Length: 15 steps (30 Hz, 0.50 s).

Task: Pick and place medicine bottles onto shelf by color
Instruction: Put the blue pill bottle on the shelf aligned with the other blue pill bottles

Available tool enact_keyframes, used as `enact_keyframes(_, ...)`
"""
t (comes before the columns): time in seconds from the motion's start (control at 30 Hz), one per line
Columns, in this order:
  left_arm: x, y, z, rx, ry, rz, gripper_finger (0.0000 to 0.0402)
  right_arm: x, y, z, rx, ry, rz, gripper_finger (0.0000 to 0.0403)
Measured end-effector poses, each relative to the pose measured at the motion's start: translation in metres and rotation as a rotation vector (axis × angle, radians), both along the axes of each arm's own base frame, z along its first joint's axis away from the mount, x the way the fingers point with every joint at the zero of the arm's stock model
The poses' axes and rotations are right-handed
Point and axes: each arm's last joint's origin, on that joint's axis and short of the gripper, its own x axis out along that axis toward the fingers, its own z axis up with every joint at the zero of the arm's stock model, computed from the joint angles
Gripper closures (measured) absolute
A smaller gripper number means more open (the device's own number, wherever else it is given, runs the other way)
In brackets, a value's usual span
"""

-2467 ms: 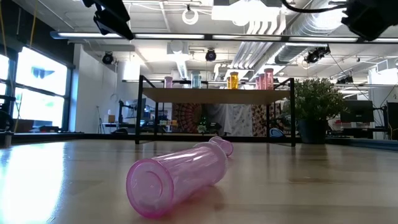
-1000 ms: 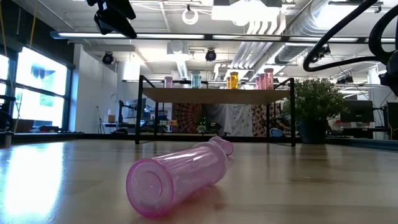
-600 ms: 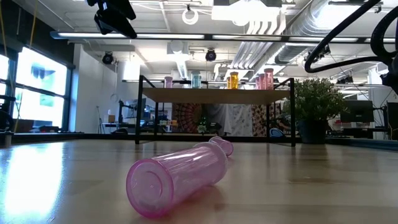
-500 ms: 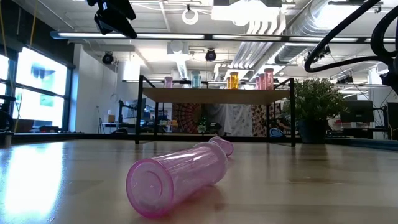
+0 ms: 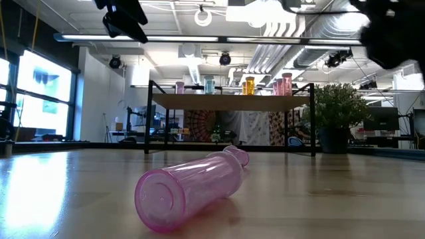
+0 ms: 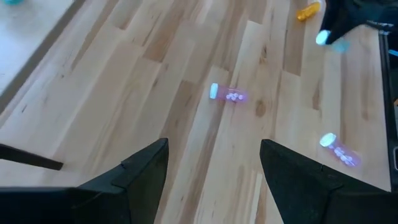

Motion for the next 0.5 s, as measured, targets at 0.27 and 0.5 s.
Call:
enact_keyframes(0.27, 0.000, 0.016, 0.010, 0.054, -0.022, 0.012, 0.0156, 0.042, -0.025, 0.035, -0.214, -0.225, 0.011, 0.0306)
enact_keyframes(0.5, -0.002, 0.032, 0.031, 0.130, -0.065, 0.003, 0.0156, 0.077, -0.063, 0.066, -0.405, -0.324, 0.028, 0.0306)
